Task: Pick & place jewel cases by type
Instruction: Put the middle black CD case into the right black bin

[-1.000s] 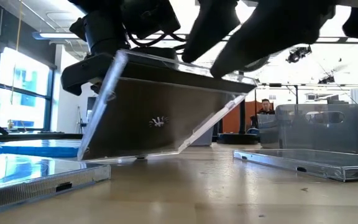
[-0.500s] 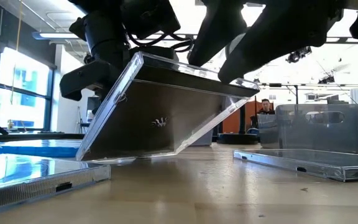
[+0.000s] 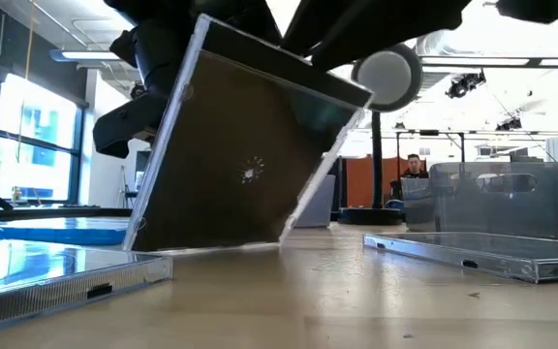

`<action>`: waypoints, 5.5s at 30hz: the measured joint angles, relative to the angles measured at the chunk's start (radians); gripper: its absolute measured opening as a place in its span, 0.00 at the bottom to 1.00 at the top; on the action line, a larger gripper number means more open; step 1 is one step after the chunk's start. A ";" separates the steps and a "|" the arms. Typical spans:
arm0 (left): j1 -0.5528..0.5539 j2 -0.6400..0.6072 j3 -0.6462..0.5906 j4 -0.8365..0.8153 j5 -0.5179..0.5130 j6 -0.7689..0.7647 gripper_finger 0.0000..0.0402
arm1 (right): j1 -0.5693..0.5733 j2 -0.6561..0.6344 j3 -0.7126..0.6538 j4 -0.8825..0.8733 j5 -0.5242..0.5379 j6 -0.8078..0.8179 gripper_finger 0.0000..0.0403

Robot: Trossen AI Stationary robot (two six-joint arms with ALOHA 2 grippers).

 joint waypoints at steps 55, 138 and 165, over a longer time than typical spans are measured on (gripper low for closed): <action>0.000 0.001 -0.004 0.134 0.105 -0.027 0.24 | -0.025 -0.010 0.000 0.019 -0.080 -0.094 0.39; 0.074 -0.132 0.147 -0.415 0.087 -0.022 0.24 | -0.011 -0.009 0.000 -0.093 -0.157 0.069 0.07; 0.159 -0.199 0.760 -1.272 -0.455 -0.027 0.24 | -0.037 -0.311 0.000 -0.889 0.194 0.713 0.09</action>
